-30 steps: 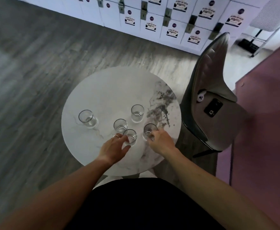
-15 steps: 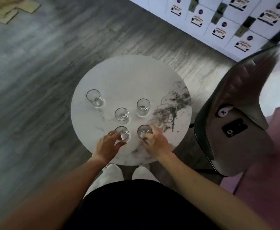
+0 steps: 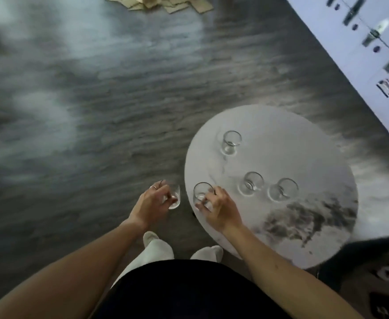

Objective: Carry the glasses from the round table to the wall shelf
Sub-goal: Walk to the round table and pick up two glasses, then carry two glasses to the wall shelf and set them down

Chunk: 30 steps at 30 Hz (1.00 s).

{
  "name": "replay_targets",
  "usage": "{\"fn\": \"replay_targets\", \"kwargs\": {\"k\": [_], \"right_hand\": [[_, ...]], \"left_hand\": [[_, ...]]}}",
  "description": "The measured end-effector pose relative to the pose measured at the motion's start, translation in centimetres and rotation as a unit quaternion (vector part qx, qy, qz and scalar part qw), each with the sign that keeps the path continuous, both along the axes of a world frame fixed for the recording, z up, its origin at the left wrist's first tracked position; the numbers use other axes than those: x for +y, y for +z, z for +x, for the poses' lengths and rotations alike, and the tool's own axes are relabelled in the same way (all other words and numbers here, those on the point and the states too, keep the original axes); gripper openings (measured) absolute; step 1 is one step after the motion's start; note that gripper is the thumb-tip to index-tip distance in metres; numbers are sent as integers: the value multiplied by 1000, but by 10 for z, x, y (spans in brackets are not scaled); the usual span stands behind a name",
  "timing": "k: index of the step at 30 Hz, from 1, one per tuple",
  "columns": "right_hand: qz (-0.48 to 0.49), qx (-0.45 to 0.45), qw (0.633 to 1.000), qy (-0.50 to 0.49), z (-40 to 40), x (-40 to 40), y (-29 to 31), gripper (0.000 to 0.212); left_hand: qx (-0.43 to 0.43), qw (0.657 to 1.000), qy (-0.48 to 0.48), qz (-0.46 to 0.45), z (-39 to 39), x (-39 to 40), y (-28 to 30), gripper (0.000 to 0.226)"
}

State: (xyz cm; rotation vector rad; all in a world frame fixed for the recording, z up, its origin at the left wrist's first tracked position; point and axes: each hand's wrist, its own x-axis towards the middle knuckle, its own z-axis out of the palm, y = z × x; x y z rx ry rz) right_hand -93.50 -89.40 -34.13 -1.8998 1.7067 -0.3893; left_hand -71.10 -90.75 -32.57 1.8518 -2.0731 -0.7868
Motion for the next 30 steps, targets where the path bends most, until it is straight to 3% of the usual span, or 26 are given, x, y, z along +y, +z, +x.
{"fn": "replay_targets", "kwargs": {"k": [6, 15, 22, 30], "right_hand": [[-10, -30, 998, 57, 77, -100, 50, 28], [-113, -88, 989, 26, 226, -280, 201, 23], [-181, -138, 972, 52, 325, -358, 297, 25], [-220, -184, 947, 145, 450, -458, 351, 35]], "left_hand": [[11, 997, 52, -50, 94, -66, 45, 25], [-45, 972, 76, -218, 261, -219, 206, 26], [-17, 966, 135, -220, 352, -288, 306, 23], [-49, 948, 217, -228, 447, -342, 344, 23]]}}
